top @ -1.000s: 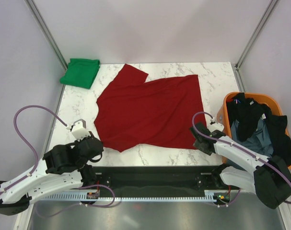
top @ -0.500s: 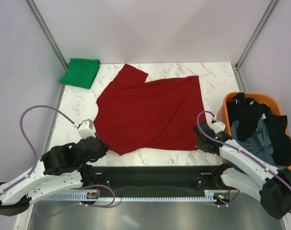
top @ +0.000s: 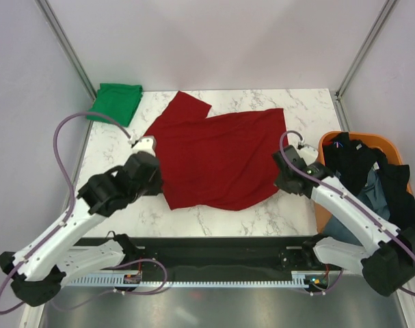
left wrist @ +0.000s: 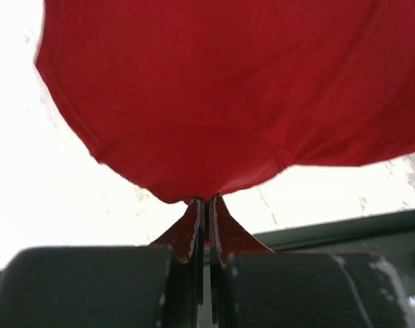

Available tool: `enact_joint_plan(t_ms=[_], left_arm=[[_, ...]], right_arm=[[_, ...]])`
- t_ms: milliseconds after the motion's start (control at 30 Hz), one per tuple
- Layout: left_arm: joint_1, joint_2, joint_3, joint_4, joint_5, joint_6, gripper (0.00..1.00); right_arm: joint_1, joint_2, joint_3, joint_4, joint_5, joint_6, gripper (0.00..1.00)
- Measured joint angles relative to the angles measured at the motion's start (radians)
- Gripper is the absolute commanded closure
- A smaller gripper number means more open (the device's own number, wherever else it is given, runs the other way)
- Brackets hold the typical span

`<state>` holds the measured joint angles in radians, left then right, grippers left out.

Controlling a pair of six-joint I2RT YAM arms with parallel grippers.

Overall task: Fold and stack the t-shirts
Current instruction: Fold the tshirt

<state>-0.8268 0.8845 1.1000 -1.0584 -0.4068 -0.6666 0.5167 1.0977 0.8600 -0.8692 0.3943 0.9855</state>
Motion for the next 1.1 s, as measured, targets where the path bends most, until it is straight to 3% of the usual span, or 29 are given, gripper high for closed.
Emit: enact_joint_plan(t_ms=[233, 500, 1000, 1100], left_arm=[[0.257, 0.23, 0.122, 0.095, 0.166, 0.246, 0.98], [0.469, 0.463, 0.253, 0.156, 0.307, 0.385, 0.98], [0.568, 0.854, 0.579, 0.17, 0.308, 0.516, 0.98], [0.571, 0.963, 0.678, 0.157, 0.291, 0.529, 0.81]], right_arm=[[-0.116, 0.177, 0.239, 0.001, 0.01, -0.12, 1.0], [-0.223, 0.356, 0.389, 0.029, -0.004, -0.227, 1.0], [-0.312, 0.642, 0.57, 0.094, -0.073, -0.333, 1.0], [-0.317, 0.706, 0.604, 0.098, -0.082, -0.343, 0.95]])
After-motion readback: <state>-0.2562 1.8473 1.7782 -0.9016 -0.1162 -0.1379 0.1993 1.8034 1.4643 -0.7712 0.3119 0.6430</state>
